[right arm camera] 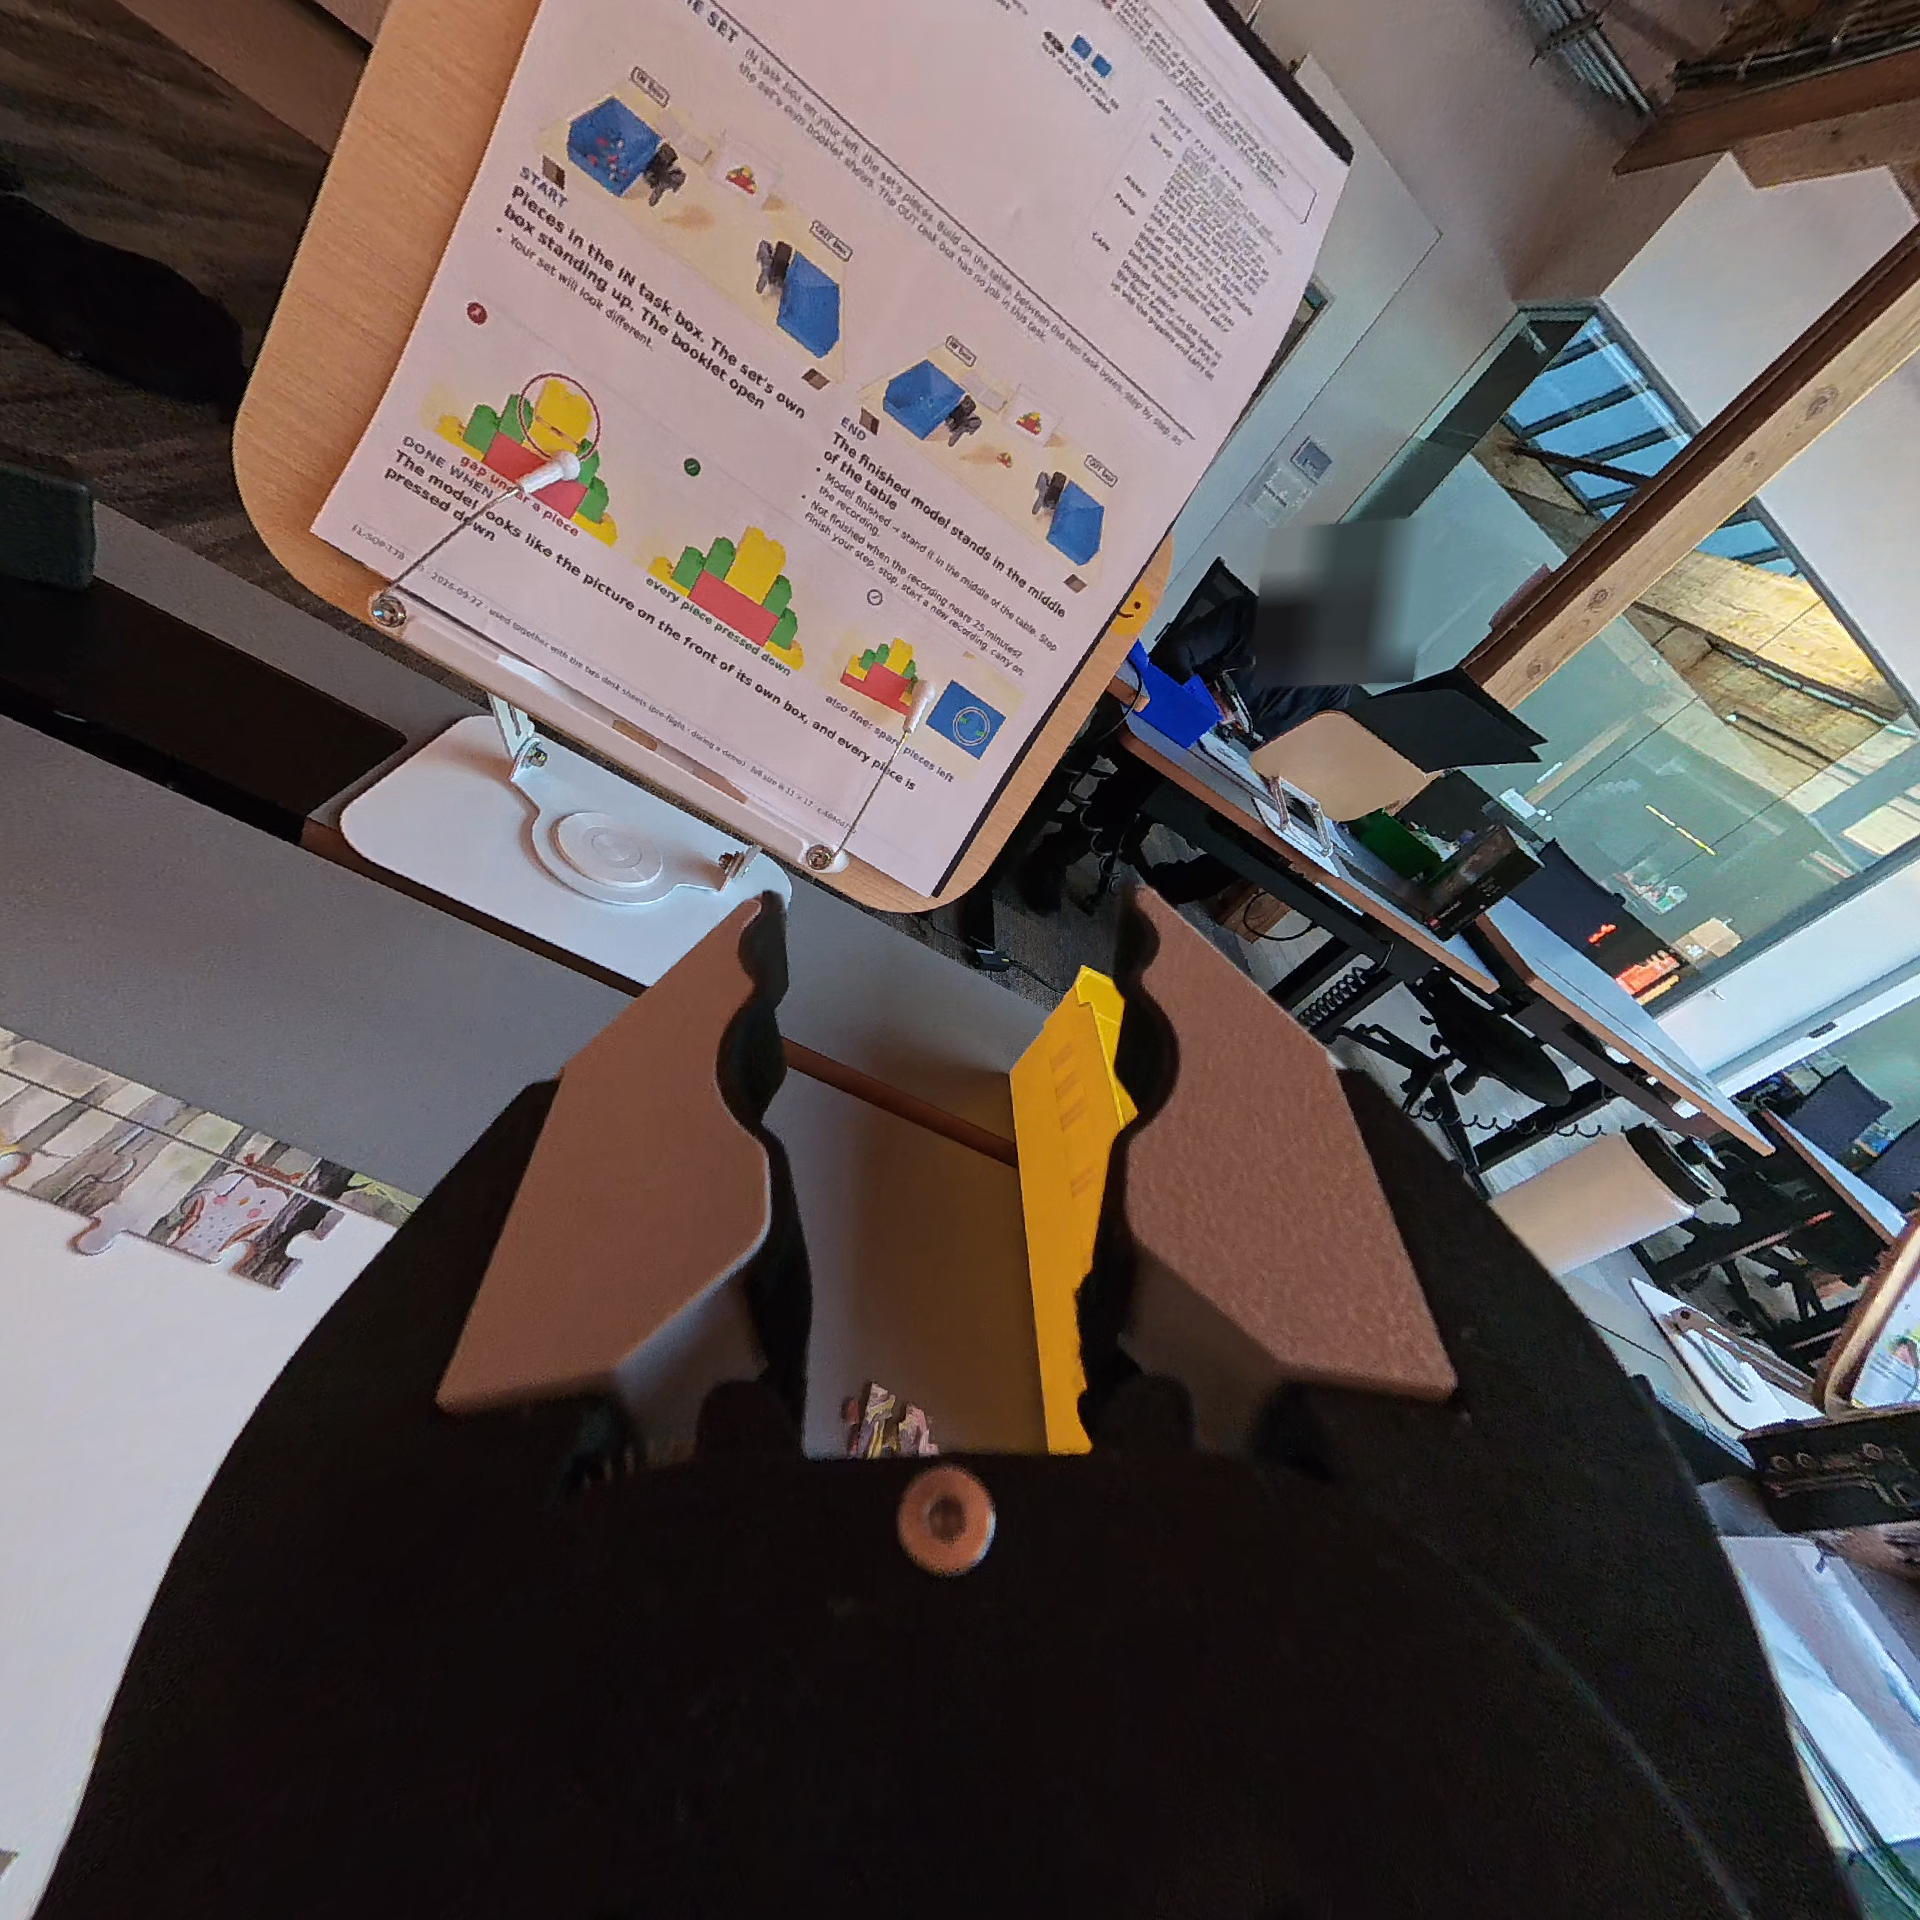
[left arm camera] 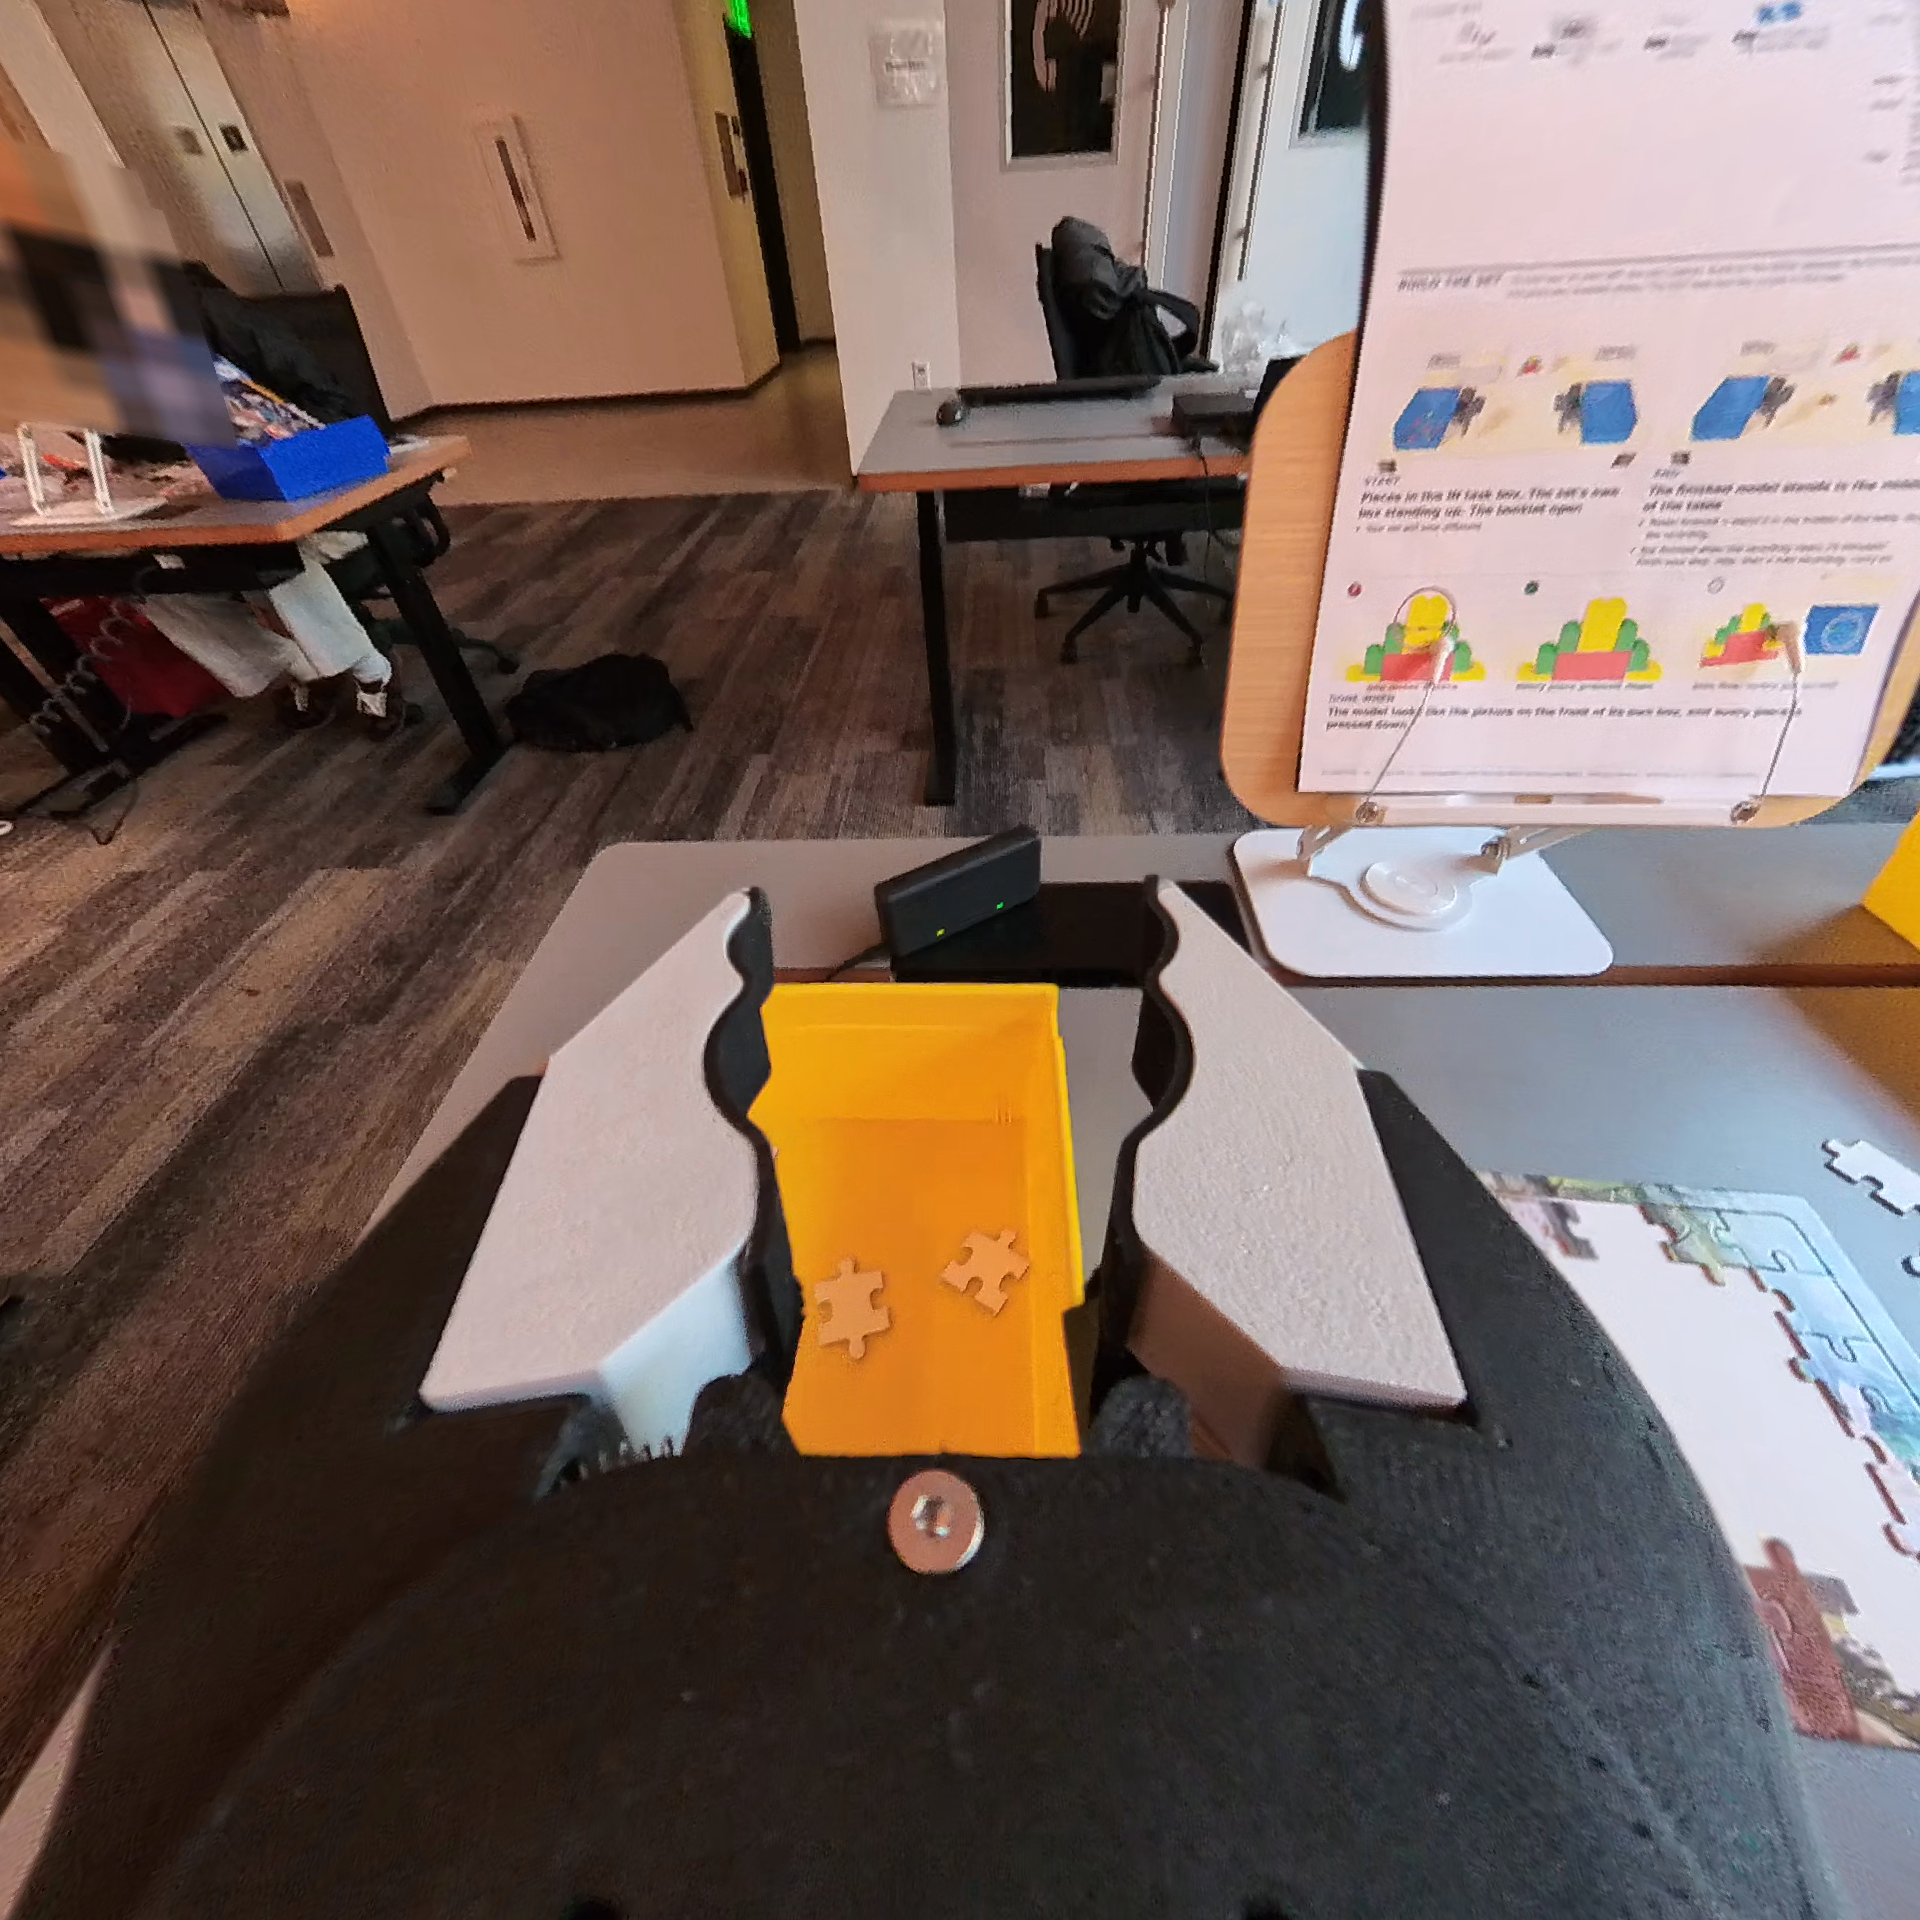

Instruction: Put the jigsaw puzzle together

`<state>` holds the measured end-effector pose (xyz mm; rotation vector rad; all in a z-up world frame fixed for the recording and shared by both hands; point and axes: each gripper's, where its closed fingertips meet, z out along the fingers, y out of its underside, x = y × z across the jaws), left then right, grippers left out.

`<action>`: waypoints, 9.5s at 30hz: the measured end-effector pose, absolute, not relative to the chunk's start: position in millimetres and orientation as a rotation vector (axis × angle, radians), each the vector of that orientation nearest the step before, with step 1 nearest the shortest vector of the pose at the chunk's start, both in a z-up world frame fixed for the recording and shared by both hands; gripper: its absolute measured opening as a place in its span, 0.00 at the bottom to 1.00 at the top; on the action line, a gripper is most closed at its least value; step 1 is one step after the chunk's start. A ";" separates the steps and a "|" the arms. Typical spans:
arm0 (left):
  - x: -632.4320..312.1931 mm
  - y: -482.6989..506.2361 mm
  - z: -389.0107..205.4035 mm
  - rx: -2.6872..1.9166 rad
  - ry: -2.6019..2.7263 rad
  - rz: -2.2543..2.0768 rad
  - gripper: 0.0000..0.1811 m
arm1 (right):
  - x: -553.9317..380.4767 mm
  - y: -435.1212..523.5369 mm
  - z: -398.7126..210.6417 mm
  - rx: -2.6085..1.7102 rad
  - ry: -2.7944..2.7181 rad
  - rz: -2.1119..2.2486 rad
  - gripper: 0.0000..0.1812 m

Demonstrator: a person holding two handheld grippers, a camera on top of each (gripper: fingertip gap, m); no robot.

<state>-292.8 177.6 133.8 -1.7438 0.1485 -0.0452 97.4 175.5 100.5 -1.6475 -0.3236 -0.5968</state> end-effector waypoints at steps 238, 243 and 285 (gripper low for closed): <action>-210.8 224.0 7.3 -1.953 0.995 0.584 0.26 | 220.3 176.1 -159.6 -2.483 -0.722 0.191 0.10; -211.3 224.3 5.0 -1.960 1.001 0.588 0.26 | 214.1 178.2 -141.0 -2.373 -0.790 0.176 0.09; -224.6 225.7 -2.3 -2.021 0.976 0.592 0.26 | 297.9 67.1 -84.7 -2.778 -0.332 -0.001 0.13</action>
